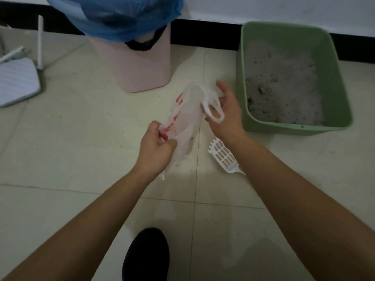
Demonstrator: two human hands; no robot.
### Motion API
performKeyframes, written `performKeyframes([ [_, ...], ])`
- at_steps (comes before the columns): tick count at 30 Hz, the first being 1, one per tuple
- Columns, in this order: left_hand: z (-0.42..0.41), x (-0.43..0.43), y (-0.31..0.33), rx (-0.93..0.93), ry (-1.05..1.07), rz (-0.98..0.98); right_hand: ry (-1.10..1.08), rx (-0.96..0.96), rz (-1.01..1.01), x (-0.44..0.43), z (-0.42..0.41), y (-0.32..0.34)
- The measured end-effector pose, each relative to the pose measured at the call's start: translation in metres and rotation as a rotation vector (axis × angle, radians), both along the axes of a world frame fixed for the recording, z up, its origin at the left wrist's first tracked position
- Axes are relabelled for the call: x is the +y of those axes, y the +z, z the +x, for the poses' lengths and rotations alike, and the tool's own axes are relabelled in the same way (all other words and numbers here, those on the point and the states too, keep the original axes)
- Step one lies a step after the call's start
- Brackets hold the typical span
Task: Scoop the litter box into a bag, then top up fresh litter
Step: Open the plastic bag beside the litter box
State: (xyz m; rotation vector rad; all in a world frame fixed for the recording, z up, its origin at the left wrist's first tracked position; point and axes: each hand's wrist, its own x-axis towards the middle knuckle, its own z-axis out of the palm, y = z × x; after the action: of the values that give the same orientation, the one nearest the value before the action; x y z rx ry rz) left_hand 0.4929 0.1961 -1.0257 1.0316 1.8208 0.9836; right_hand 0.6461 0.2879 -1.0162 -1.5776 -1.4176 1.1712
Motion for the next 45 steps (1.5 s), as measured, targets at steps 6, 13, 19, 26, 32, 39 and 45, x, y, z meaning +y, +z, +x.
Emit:
performKeyframes([
  [6,-0.021,0.029,-0.010,-0.304,0.572,0.039,-0.189,-0.011,-0.344,-0.003,0.032,-0.006],
  [13,-0.015,0.060,-0.020,0.004,0.389,0.188,-0.150,-0.253,0.368,-0.033,0.027,0.017],
  [19,-0.001,0.101,-0.030,0.034,0.267,0.238,0.569,-0.636,0.537,0.008,0.011,0.025],
  [26,-0.015,0.150,-0.069,0.110,0.153,0.168,0.516,-1.143,0.099,0.072,0.015,-0.018],
  [32,-0.003,0.185,-0.090,0.060,0.153,0.038,0.664,-1.319,0.166,0.102,0.013,-0.017],
  [39,-0.004,0.192,-0.114,0.075,0.041,0.015,0.946,-1.128,-0.014,0.115,-0.004,-0.049],
  [45,-0.003,0.207,-0.100,0.302,-0.134,-0.004,0.859,-1.366,0.139,0.112,0.019,-0.065],
])
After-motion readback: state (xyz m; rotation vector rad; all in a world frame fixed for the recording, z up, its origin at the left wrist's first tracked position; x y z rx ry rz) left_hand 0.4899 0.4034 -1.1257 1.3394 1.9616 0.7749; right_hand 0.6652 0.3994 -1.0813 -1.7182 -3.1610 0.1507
